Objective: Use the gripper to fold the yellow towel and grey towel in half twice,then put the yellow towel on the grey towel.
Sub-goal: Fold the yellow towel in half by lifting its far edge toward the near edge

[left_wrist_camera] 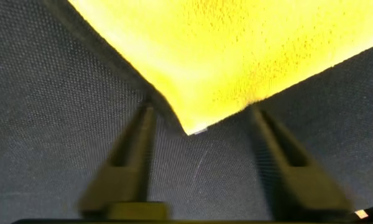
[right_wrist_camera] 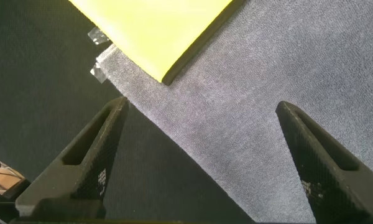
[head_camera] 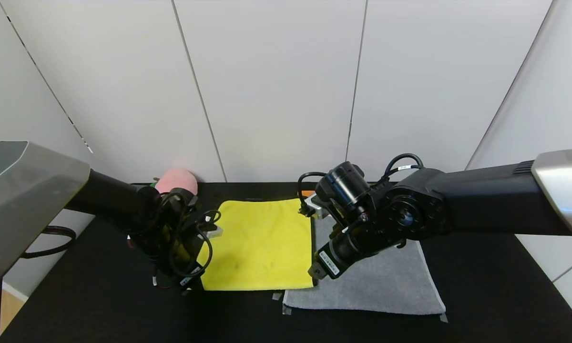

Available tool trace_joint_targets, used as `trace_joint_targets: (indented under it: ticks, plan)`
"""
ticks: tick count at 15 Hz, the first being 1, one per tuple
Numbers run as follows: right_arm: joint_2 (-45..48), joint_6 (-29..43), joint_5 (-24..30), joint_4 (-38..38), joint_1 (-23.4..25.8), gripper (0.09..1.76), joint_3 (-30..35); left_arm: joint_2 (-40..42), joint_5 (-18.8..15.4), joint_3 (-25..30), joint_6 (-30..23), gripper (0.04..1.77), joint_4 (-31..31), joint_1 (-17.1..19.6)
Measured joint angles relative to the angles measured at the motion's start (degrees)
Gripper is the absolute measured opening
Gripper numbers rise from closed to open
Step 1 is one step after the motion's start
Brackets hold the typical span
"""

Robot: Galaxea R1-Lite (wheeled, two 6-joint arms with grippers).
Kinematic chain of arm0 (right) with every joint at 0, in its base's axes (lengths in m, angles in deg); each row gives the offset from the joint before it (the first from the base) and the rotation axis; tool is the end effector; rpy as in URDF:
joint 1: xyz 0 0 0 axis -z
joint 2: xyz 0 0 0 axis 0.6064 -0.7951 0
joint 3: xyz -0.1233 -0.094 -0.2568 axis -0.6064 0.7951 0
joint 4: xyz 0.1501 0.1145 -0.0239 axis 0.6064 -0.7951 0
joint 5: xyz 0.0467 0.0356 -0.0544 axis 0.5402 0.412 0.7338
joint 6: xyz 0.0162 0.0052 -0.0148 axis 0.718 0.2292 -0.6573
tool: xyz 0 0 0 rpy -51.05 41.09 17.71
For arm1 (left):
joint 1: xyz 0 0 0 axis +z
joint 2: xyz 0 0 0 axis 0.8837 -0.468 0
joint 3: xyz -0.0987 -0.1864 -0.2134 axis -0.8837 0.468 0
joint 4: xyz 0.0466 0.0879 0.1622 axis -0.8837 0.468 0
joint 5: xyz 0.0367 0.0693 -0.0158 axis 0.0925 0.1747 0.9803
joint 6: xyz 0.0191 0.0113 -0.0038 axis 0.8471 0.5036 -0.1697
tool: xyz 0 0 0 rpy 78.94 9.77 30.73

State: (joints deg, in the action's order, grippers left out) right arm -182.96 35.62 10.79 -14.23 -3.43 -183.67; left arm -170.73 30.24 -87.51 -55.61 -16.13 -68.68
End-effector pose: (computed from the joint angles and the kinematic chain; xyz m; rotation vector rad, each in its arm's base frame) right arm 0.3146 0.2692 0.1416 -0.4144 0.9135 0.6092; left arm 0.3646 -0.0424 0.0645 0.4979 1.3143 -0.4531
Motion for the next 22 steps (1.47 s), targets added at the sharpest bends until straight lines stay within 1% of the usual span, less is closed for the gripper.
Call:
trace_joint_targets:
  ticks: [2, 3, 4, 10, 13, 17, 19, 22]
  plan:
    - [-0.3, 0.1, 0.0, 0.0, 0.0, 1.71, 0.0, -0.2, 0.1, -0.2, 0.0, 0.76, 0.0, 0.0]
    - [-0.5, 0.1, 0.0, 0.1, 0.0, 1.71, 0.0, -0.4, 0.1, -0.3, 0.0, 0.59, 0.0, 0.0]
    - [-0.5, 0.1, 0.0, 0.1, 0.0, 1.71, 0.0, -0.4, 0.1, -0.3, 0.0, 0.13, 0.0, 0.0]
    - [-1.2, 0.1, -0.2, -0.1, -0.7, 1.71, -0.5, -0.3, -0.4, -1.4, 0.0, 0.12, 1.0, 0.1]
    - [-2.4, 0.1, -2.0, -0.2, -1.3, 1.71, -1.0, 0.0, -1.0, -1.7, -0.7, 0.12, 0.9, 0.2]
    - [-4.1, 0.1, -3.2, 0.0, -1.8, 1.71, -1.2, 0.4, -3.5, -3.1, -2.4, 0.12, 1.3, 0.5]
    - [-4.6, 0.1, -3.2, 0.0, -2.0, 1.71, -1.3, 0.6, -4.3, -4.3, -2.7, 0.12, 3.3, 0.7]
    - [-5.2, 0.1, -3.8, 0.0, -2.3, 1.71, -1.3, 0.9, -7.1, -8.2, -4.5, 0.12, 9.7, 1.1]
